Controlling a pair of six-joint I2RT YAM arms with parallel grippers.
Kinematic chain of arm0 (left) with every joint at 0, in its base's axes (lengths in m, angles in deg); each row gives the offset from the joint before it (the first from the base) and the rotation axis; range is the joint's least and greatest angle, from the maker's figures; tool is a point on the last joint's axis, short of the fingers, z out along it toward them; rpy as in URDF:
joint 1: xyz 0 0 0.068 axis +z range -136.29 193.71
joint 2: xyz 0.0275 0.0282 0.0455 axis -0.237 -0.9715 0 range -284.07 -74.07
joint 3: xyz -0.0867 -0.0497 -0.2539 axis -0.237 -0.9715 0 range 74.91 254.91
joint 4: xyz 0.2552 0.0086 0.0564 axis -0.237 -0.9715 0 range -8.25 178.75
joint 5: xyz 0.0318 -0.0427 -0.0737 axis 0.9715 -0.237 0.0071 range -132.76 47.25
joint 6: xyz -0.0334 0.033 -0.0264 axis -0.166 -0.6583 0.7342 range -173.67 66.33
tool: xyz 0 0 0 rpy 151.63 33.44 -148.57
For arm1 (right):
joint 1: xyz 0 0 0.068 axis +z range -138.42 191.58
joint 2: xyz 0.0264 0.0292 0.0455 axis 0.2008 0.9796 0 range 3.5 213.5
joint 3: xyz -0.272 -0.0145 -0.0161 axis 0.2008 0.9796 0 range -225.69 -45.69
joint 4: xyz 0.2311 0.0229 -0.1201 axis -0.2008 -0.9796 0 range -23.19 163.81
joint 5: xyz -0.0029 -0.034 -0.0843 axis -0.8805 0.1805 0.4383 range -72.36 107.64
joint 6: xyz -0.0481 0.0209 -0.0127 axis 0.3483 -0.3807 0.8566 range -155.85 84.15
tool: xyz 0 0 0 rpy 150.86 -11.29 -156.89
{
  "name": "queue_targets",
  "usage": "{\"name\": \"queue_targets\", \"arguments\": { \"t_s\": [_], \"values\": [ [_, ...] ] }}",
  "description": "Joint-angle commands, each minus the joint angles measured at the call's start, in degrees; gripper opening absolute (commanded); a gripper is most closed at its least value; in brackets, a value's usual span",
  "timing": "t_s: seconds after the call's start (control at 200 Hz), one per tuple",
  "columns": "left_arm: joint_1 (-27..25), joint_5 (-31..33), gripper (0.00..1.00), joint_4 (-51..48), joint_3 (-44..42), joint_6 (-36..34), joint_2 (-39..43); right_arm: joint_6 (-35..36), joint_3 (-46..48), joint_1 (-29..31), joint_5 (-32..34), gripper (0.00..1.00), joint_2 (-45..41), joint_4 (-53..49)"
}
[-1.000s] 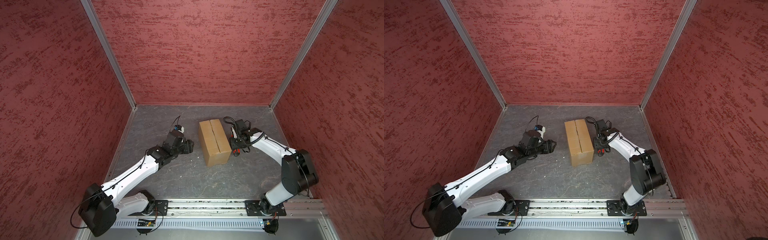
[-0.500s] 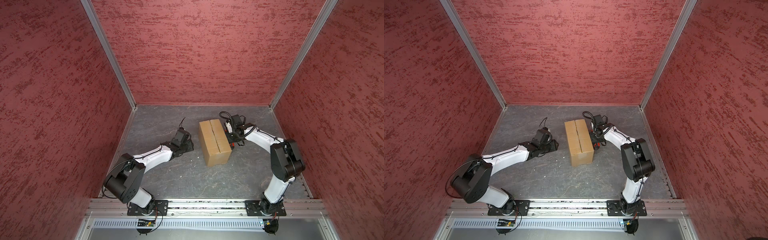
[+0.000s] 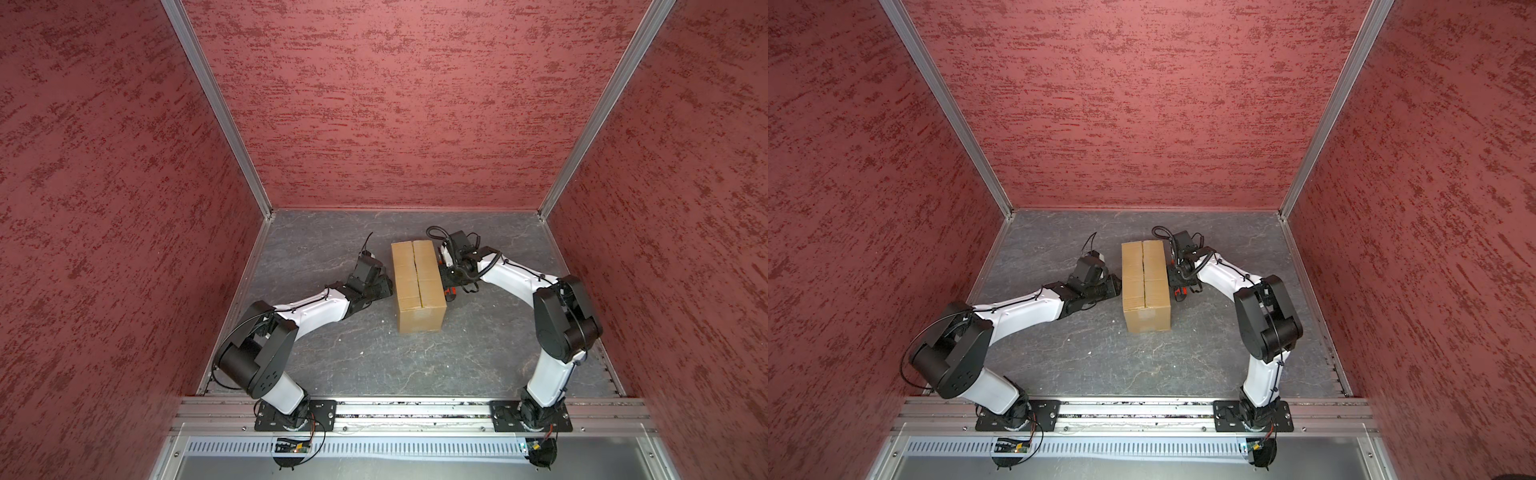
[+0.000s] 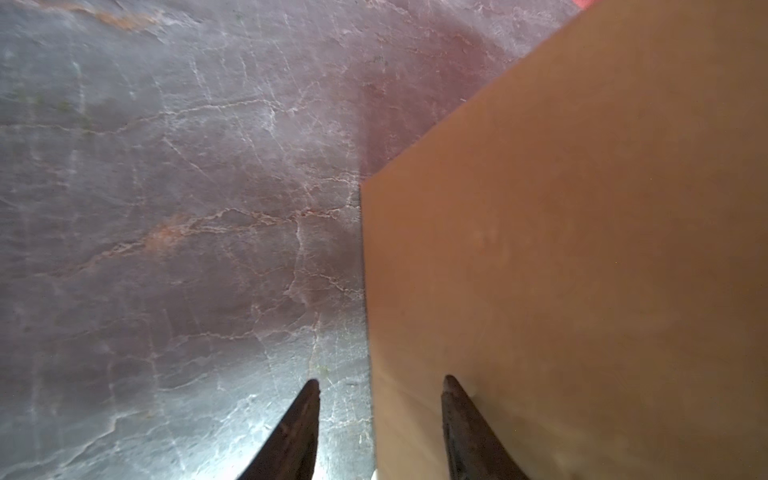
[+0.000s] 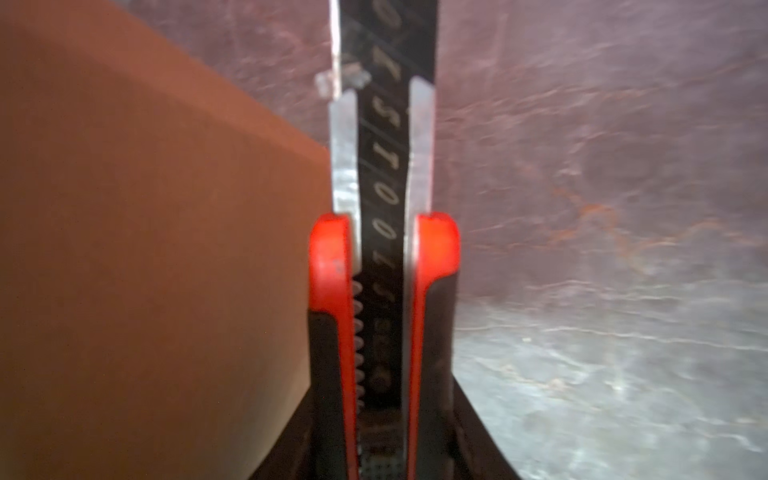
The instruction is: Unpack the express box
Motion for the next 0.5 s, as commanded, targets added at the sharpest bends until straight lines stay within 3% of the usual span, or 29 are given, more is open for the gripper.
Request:
{"name": "queue_targets", "arguments": {
  "t_s": [0.0,0.291,0.496],
  "values": [
    [-0.73,2.06,0.48,-0.25,-1.61,0.61,3.81,-2.66,-0.67,2.43,0.35,0.02,1.72,1.38],
    [-4.53,6.59,0.48,-6.83,-4.95,1.38,12.34,-7.15,1.92,2.76,3.13,0.02,0.55,1.38],
    [-2.28,9.58,0.50,-18.54,-6.48,0.98,24.11,-7.58,9.24,-0.60,3.67,0.02,-5.52,1.70]
  ]
}}
